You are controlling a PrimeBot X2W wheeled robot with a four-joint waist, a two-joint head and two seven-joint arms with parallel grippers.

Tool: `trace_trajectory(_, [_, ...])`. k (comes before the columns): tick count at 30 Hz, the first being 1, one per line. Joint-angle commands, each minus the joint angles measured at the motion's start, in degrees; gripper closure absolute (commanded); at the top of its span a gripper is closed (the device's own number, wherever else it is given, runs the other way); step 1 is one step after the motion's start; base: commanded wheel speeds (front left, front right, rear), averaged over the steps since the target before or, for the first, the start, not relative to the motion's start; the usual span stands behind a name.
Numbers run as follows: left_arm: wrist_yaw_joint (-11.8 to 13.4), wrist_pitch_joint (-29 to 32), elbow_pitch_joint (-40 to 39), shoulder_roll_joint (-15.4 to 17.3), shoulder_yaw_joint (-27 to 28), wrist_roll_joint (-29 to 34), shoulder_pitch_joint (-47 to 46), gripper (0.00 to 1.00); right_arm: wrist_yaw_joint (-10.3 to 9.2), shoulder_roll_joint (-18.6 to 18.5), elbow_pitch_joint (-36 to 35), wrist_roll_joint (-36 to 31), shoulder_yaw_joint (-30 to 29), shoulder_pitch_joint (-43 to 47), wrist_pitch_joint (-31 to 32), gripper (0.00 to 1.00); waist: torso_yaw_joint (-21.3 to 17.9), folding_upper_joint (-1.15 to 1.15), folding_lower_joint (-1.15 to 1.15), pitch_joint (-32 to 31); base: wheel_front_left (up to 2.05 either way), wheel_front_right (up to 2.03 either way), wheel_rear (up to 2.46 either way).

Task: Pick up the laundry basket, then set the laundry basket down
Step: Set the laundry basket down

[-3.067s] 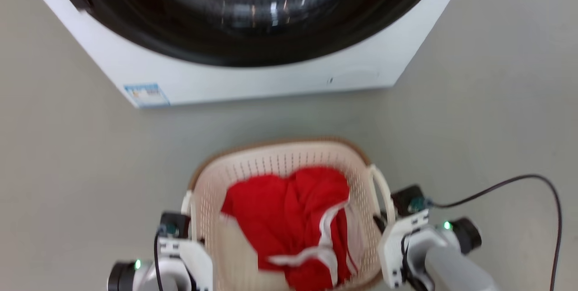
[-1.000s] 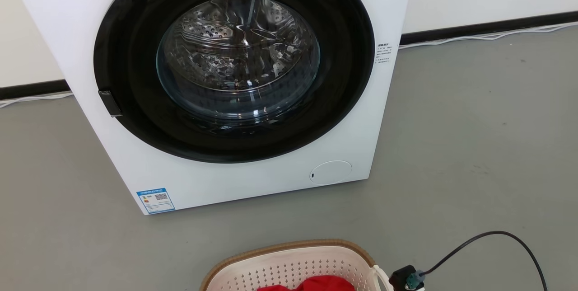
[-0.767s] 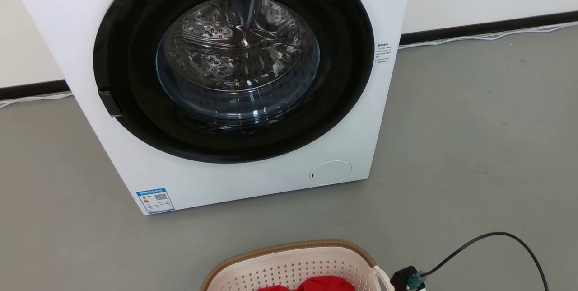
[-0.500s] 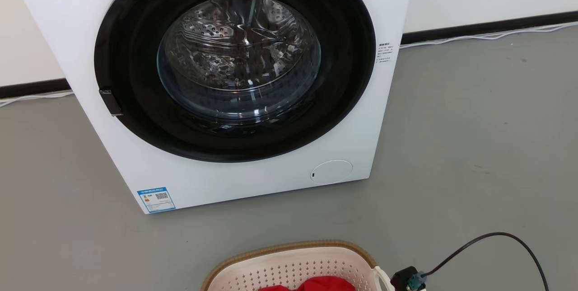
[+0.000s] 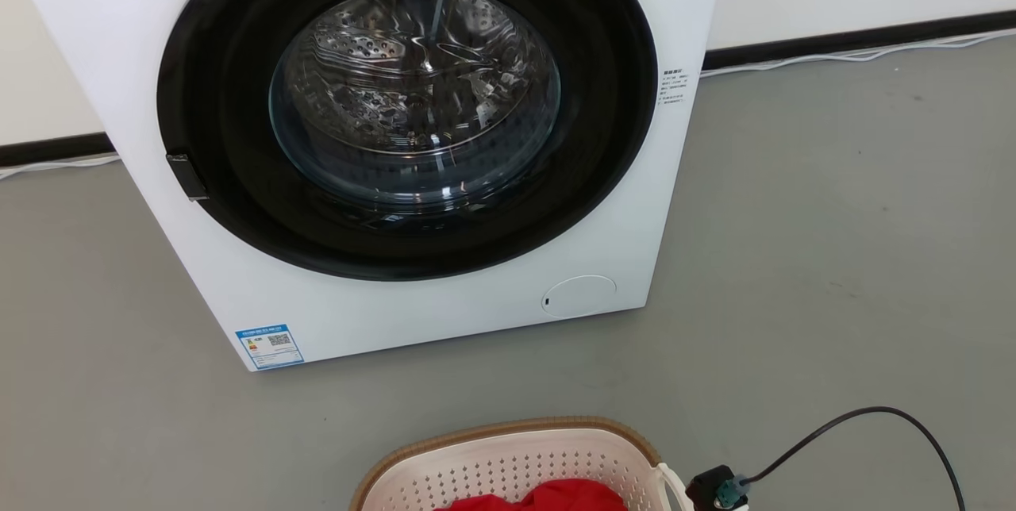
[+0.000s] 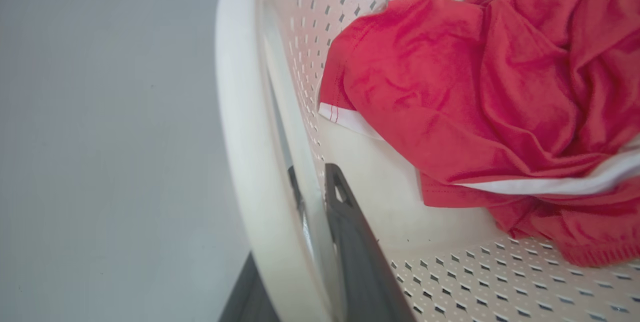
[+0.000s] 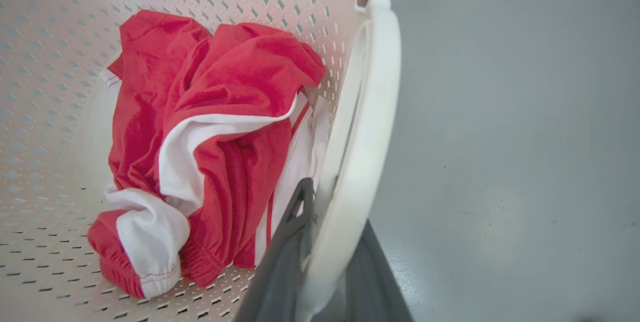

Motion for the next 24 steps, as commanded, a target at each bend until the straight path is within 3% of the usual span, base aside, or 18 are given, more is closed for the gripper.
trace_trajectory(1, [-0.5, -1.93, -1.32, -0.76, 0.45, 0.14, -3.68, 1.0, 1.45, 1.87, -1.63, -0.21, 1.63, -1.61, -1.0, 1.0, -0.07, 0.0, 0.0, 0.26, 0.0, 0.0, 0.0])
trace_trajectory(14, [0.51, -5.8, -0.02, -0.67, -0.2, 0.45, -8.51, 1.0, 1.45, 1.87, -3.18, -0.8, 1.31, -4.22, -5.15, 1.0, 0.47, 0.0, 0.0, 6.19, 0.0, 0.0, 0.0])
trace_trajectory(24, [1.26, -9.25, -0.88, 1.74, 0.67, 1.32, -14.49, 1.0, 1.45, 1.87, -3.75, -2.4, 0.32, -8.87, -11.24, 1.0, 1.7, 0.0, 0.0, 15.39, 0.0, 0.0, 0.0])
